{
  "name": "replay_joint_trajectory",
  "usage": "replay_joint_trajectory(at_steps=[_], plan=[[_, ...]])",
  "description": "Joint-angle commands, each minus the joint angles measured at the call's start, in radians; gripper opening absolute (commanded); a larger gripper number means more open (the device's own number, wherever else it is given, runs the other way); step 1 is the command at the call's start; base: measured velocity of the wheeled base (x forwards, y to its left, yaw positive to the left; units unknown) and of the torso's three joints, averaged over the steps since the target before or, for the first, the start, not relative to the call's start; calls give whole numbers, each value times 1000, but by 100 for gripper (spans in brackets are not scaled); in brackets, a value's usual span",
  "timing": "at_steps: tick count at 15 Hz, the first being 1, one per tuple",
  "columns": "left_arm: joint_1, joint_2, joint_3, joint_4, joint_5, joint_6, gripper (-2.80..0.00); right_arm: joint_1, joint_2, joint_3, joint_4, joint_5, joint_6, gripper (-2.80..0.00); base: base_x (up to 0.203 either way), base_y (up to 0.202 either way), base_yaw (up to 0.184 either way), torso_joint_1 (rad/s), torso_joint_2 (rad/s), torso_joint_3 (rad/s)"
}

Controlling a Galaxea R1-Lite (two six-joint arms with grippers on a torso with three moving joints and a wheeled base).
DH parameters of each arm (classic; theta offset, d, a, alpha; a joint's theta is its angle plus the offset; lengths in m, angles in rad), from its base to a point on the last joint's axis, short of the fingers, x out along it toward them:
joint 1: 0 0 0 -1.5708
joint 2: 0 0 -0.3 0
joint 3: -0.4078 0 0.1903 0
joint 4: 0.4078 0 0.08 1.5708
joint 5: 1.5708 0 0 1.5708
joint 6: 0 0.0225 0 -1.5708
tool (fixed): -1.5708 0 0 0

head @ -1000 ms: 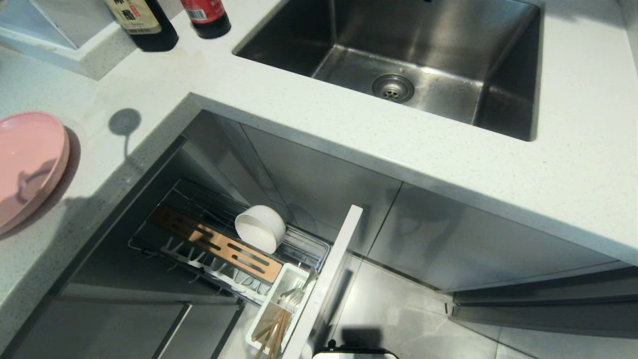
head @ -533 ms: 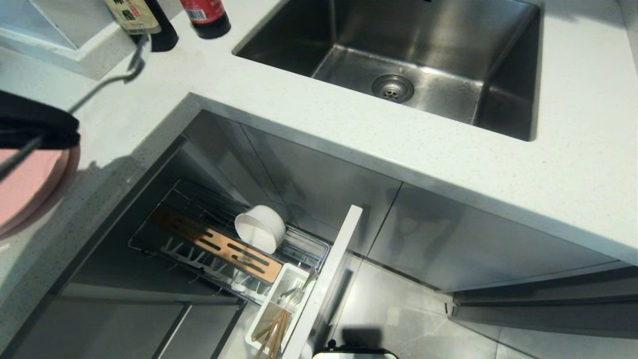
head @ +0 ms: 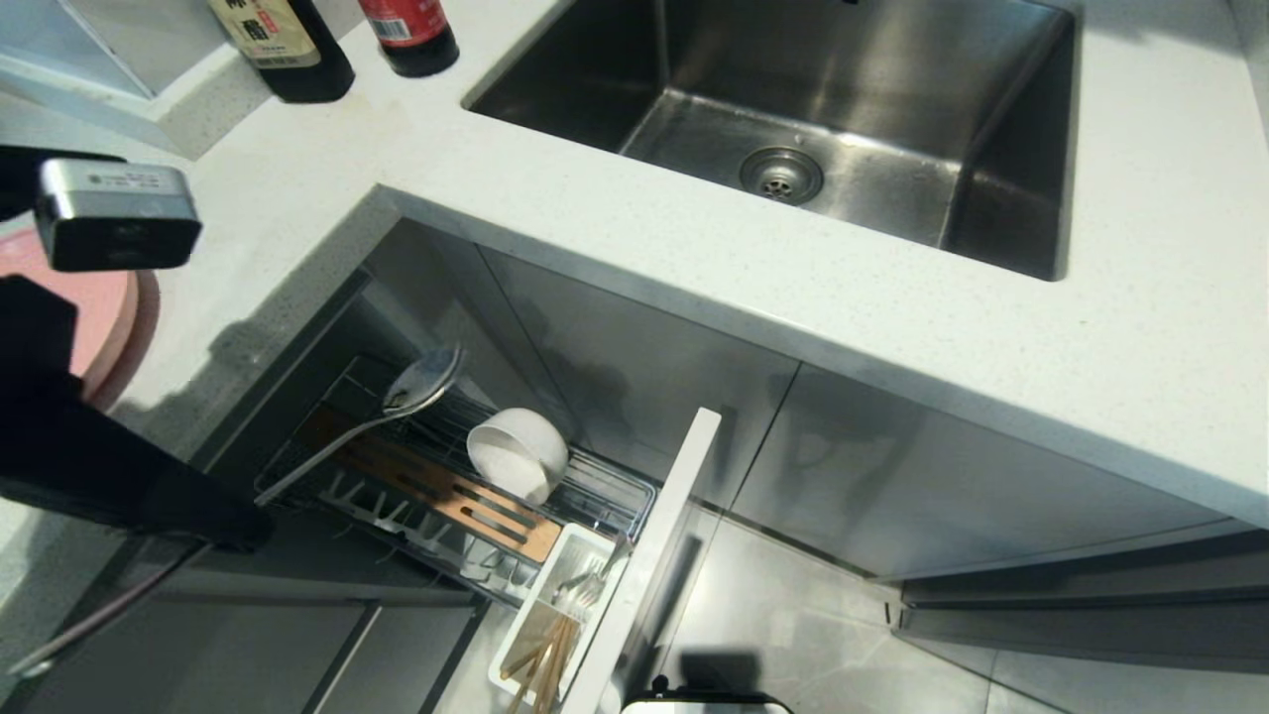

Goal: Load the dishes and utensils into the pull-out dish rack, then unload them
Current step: Pick up the spoon and place it in the cupboard

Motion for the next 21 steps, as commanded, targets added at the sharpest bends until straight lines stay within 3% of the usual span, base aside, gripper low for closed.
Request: replay_joint_trajectory(at_steps=[1,4,9,16,21], plan=[[-39,47,10,11,41,-2,-280,0,0,2,0,0,0,-280,0,0,0,0,0,0],[-62,66,48,11,74,10,-280,0,0,2,0,0,0,-280,0,0,0,0,0,0],[-60,119,72,11,122,227,-280,0,0,2,0,0,0,-280,0,0,0,0,0,0],[-82,171,133,11,194,231,-280,0,0,2,0,0,0,-280,0,0,0,0,0,0],[-176,169,258,11,195,201,-280,0,0,2,0,0,1,-280,0,0,0,0,0,0]])
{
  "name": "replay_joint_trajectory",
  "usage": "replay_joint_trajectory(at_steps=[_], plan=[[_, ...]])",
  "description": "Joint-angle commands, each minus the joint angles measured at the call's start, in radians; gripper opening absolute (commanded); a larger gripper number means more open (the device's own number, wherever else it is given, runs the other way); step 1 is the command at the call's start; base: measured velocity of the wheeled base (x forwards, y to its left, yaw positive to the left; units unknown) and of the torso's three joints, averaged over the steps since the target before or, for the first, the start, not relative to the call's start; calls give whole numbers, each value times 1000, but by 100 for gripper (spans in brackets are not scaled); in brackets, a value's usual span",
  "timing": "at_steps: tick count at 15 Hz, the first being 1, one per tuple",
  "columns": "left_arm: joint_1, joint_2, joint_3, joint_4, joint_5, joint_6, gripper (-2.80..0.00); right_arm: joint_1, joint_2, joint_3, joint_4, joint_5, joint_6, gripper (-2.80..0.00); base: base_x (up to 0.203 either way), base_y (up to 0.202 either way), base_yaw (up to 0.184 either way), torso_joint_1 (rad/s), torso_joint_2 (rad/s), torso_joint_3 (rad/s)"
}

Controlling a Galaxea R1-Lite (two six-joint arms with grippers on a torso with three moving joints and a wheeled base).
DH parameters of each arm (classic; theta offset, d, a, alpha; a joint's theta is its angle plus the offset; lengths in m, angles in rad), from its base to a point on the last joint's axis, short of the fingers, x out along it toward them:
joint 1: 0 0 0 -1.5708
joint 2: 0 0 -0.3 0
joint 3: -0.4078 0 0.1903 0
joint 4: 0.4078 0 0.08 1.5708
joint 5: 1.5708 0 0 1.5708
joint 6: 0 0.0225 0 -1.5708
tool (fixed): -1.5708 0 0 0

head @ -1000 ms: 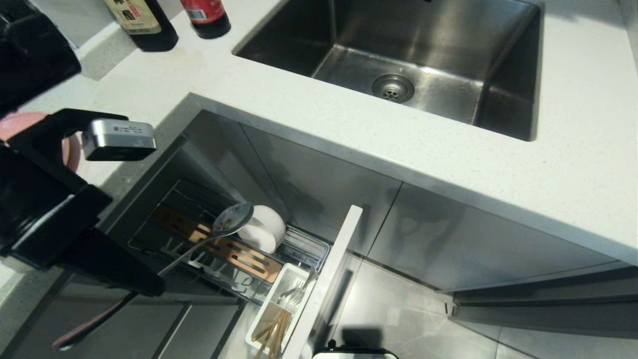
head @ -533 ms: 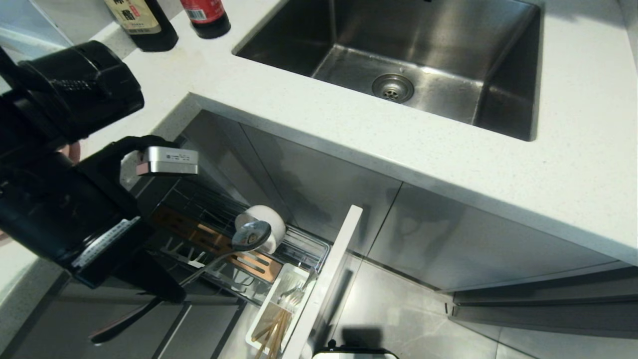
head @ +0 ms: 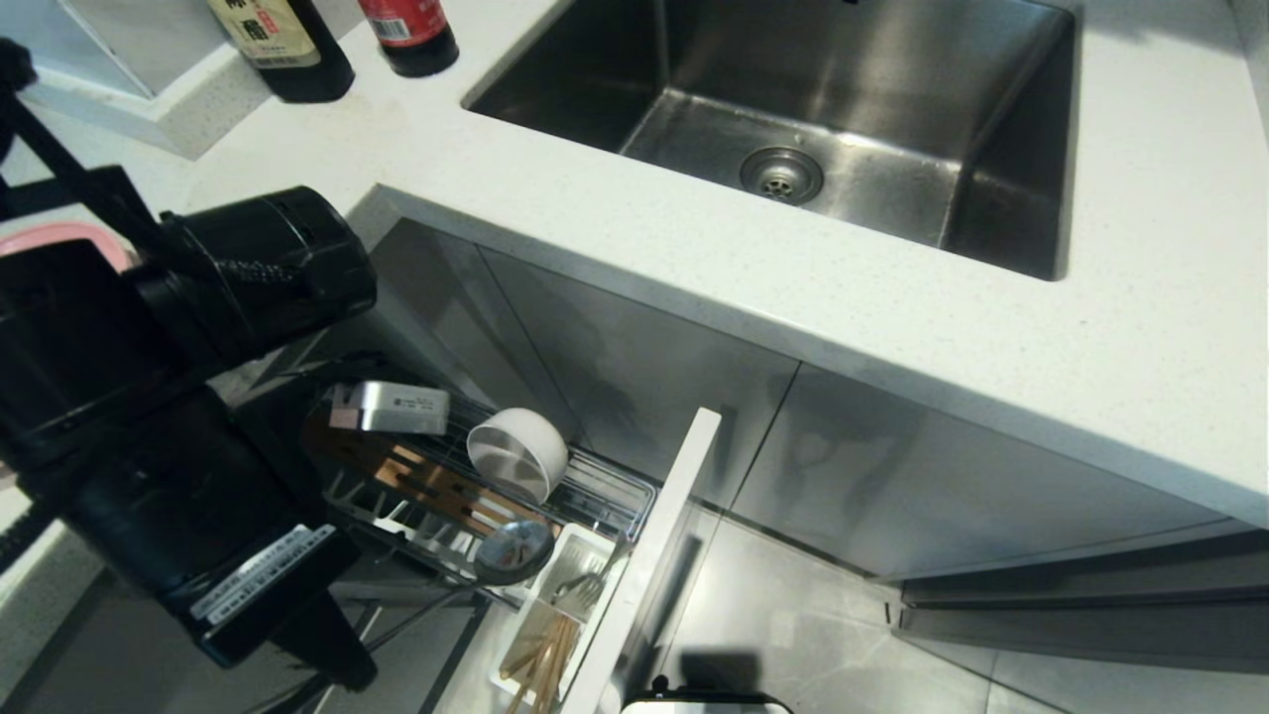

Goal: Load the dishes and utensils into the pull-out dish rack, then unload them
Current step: Pick up the spoon and place it in the cupboard

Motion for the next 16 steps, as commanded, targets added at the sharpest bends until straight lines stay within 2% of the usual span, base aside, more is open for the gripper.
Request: replay_joint_trajectory(at_steps=[1,3,7,16], plan=[[-37,0,62,9,-1,-31,-280,0,0,2,0,0,0,-280,0,0,0,0,0,0],[-43,5,117,9,29,-84,-280,0,0,2,0,0,0,-280,0,0,0,0,0,0],[-40,37,181,9,104,-146,-280,0,0,2,0,0,0,-280,0,0,0,0,0,0],[-47,197,201,-5,110,-168,-280,0,0,2,0,0,0,-280,0,0,0,0,0,0]])
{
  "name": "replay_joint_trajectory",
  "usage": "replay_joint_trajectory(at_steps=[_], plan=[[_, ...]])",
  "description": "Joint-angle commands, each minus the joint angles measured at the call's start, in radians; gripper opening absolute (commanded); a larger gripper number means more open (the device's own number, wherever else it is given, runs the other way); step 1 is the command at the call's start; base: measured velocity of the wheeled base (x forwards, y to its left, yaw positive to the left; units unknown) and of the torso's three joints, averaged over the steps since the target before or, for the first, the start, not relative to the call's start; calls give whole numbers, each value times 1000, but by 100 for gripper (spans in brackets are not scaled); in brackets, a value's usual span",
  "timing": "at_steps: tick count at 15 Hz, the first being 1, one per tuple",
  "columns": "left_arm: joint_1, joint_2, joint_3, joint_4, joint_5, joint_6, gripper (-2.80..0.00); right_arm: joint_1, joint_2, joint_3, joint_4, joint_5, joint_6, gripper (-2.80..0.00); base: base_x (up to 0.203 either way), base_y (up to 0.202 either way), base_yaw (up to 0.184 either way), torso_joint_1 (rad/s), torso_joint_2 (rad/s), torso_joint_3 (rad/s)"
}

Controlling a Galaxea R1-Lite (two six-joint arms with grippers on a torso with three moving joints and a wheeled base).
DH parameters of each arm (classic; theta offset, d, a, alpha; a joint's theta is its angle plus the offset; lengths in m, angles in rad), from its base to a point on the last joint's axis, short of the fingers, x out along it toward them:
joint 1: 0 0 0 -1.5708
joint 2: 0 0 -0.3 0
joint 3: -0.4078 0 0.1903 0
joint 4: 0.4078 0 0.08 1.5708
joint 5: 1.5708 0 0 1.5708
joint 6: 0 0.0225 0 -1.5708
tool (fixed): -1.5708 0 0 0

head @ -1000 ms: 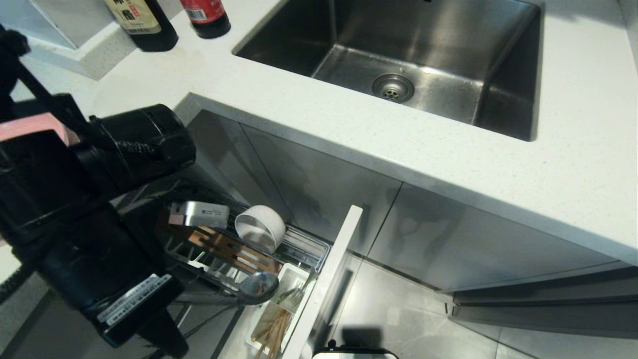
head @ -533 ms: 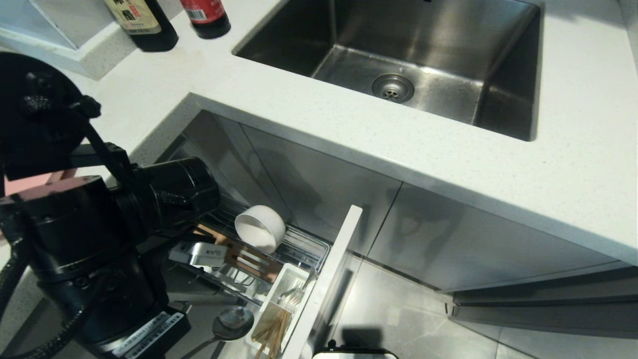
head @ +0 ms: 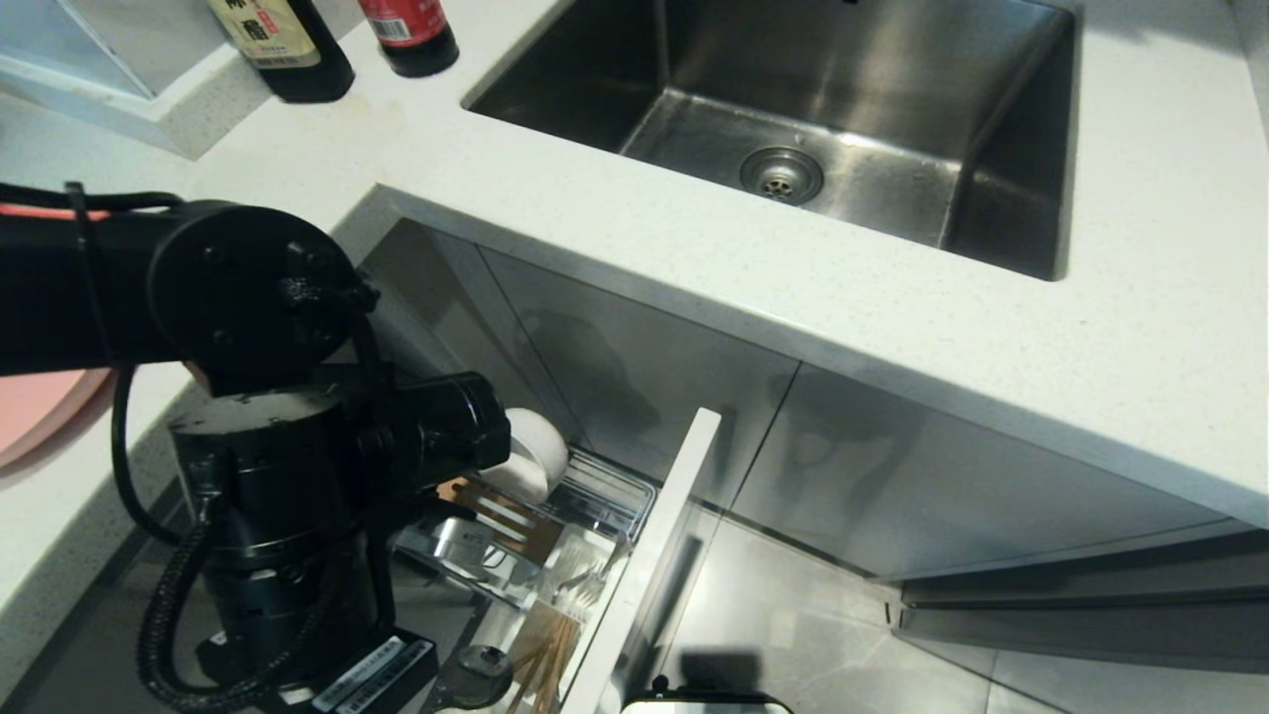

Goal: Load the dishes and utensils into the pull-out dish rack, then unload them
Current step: Pick up the spoon and place it in the cupboard

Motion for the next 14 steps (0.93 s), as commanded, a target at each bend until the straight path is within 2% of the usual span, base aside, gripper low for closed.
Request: replay_joint_trajectory(at_steps=[1,10,14], plan=[[-1,57,-2,-11,1,-14,-280,0,0,2,0,0,1,-280,0,0,0,0,0,0],[-1,163,-86,-91,39,-72,-280,0,0,2,0,0,0,-280,0,0,0,0,0,0],[-1,214,-122,-98,46,-77,-280,0,0,2,0,0,0,-280,0,0,0,0,0,0]])
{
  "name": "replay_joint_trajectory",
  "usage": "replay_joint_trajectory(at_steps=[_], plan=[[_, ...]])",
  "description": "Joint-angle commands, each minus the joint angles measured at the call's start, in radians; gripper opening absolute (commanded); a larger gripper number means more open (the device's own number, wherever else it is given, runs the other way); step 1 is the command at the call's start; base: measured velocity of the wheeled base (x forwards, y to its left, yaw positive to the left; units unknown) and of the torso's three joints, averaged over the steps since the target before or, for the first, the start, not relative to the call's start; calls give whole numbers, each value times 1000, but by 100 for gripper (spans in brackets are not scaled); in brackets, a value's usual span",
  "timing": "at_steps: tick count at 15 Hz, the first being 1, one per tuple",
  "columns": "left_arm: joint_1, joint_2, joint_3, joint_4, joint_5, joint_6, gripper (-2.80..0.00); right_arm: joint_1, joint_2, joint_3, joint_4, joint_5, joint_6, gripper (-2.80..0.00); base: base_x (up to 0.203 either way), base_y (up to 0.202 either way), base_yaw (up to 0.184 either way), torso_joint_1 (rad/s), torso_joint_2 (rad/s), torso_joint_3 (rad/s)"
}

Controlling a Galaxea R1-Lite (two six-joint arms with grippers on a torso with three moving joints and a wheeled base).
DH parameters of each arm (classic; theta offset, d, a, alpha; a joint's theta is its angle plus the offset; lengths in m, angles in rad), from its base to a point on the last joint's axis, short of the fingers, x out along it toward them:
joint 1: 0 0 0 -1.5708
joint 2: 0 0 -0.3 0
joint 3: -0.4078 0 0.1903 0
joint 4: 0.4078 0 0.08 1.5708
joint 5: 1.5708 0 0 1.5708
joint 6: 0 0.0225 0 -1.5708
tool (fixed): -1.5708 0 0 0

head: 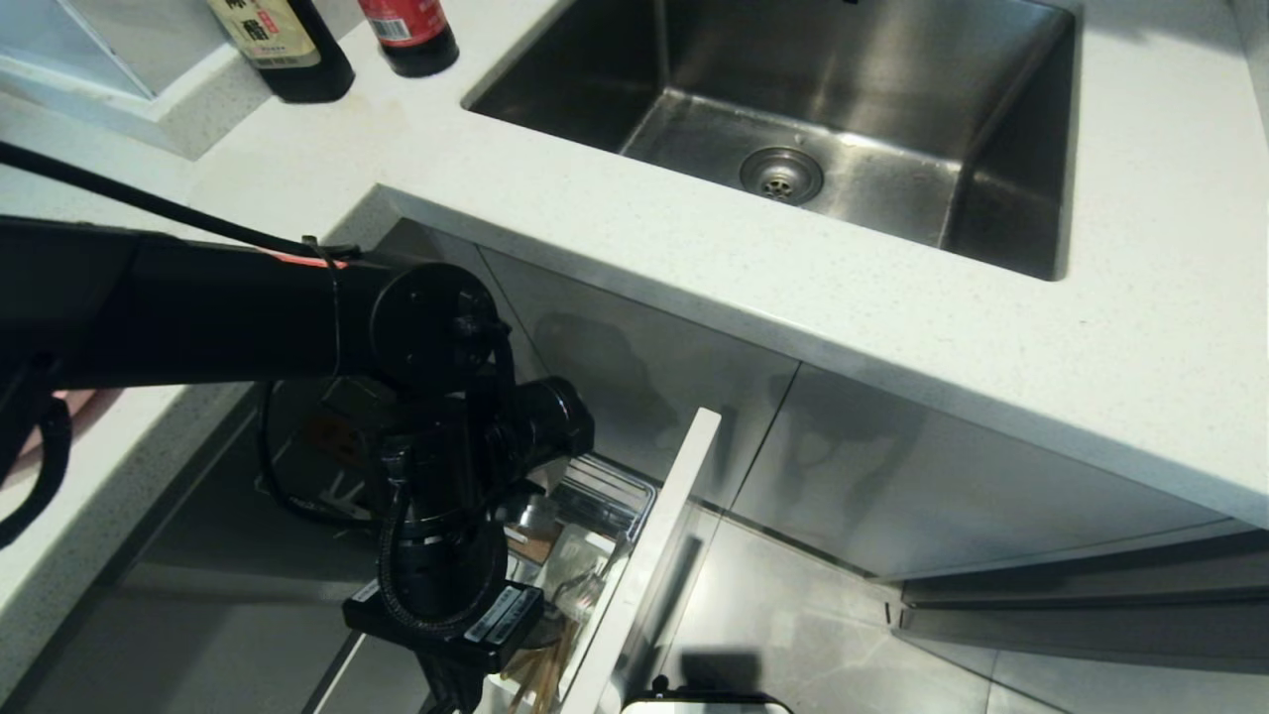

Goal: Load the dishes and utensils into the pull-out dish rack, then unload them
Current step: Pick up the spoon and place it in the cupboard

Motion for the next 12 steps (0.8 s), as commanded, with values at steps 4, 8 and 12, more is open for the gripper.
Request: replay_joint_trajectory(at_steps=[4,8,12], plan=[[0,73,-30,-27,1,-3,-280,0,0,2,0,0,0,-280,0,0,0,0,0,0],[3,115,-46,-30,1,-5,-280,0,0,2,0,0,0,-280,0,0,0,0,0,0],[7,154,-64,-37,16,-6,-280,0,0,2,0,0,0,-280,0,0,0,0,0,0]])
